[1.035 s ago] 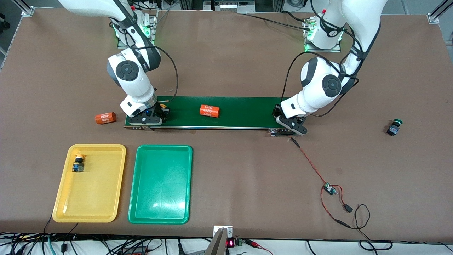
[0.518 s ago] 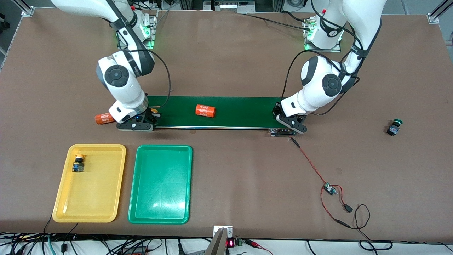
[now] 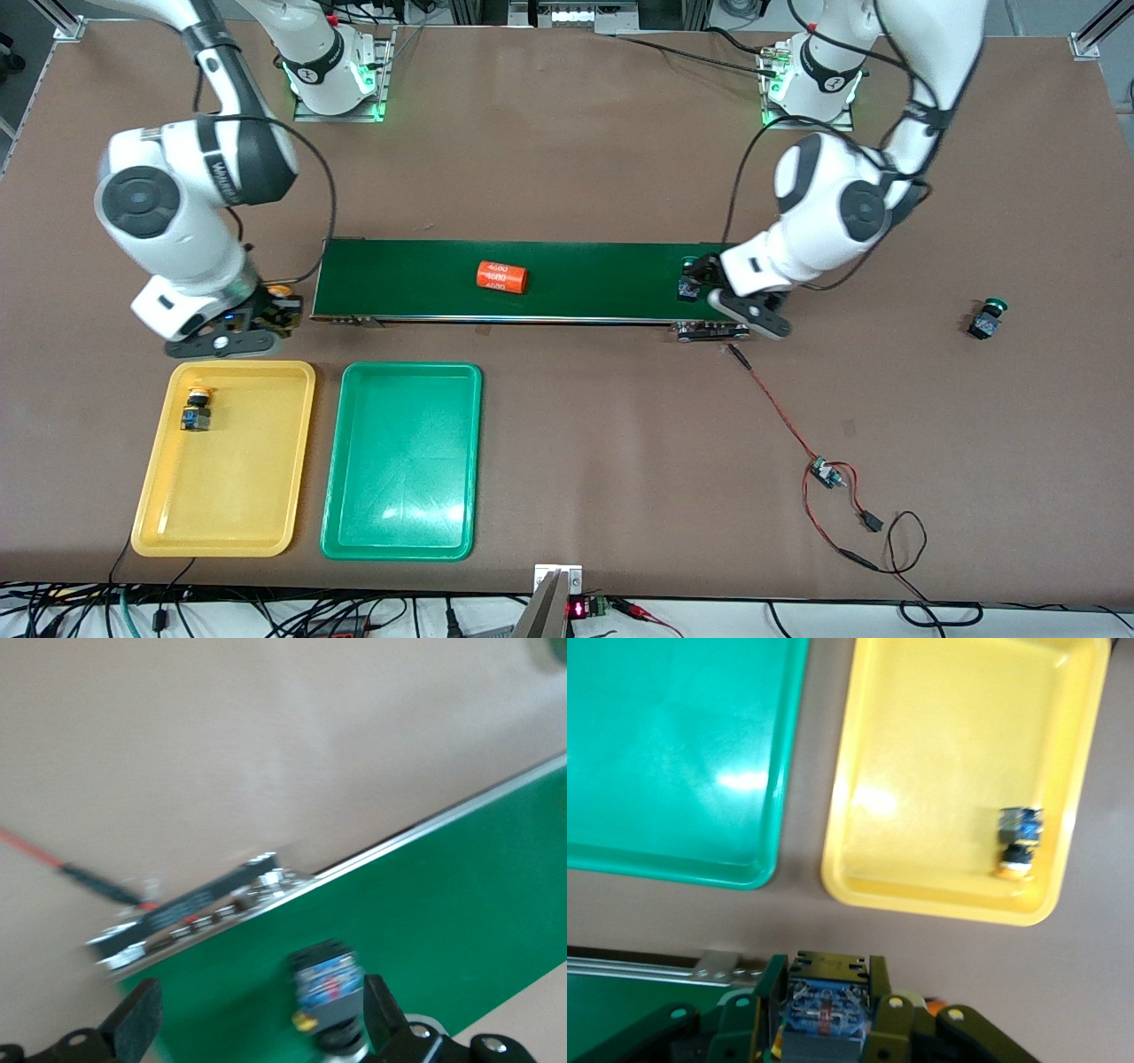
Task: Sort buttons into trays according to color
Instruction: 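Lower the button into the yellow tray while the left gripper withdraws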
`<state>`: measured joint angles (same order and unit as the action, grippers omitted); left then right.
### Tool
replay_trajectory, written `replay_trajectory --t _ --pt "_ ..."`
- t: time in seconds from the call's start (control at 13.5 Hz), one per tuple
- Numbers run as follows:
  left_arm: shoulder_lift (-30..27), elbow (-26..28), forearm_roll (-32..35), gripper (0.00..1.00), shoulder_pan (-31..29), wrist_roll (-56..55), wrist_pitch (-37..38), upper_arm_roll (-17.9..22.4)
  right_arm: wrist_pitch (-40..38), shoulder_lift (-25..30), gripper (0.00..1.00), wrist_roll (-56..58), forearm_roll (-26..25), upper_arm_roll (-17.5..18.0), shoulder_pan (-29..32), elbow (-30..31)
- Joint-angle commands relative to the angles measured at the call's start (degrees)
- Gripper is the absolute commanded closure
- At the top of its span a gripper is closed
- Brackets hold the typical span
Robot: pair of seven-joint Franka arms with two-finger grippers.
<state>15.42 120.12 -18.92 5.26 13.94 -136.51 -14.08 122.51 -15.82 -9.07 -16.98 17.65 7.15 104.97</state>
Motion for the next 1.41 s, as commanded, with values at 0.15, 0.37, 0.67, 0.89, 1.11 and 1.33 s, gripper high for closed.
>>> replay_trajectory --t 0.15,0.37,0.67,0.89,1.11,1.33 --pt "-0.7 -0.3 1.1 0.00 -17.1 12.1 5.1 1.1 -0.7 -8.7 0.85 7.5 -0.4 -0.1 3.3 -8.1" --pt "0.0 -1.2 1.1 0.00 -28.9 29.5 7.0 1.1 4.4 -13.7 0.85 12.6 -0.6 -4.3 3.4 -9.3" --pt "1.5 -2.7 6.0 0.00 -38.5 38.2 9.1 1.2 14.9 -20.0 0.85 18.2 -0.7 -8.9 3.7 -9.4" --pt "2.7 -4.2 17.0 0.00 -42.0 37.8 9.0 1.3 19.2 -22.3 0.85 18.4 -0.9 -9.8 3.7 -9.5" --pt "4.4 -4.1 19.9 0.00 -44.2 37.7 9.2 2.6 26.3 -25.4 0.85 17.5 -0.6 -10.5 3.5 -9.4" --pt "6.5 -4.3 19.8 0.00 -44.2 37.5 9.1 3.0 28.3 -27.1 0.84 17.4 -0.6 -10.6 3.6 -9.4"
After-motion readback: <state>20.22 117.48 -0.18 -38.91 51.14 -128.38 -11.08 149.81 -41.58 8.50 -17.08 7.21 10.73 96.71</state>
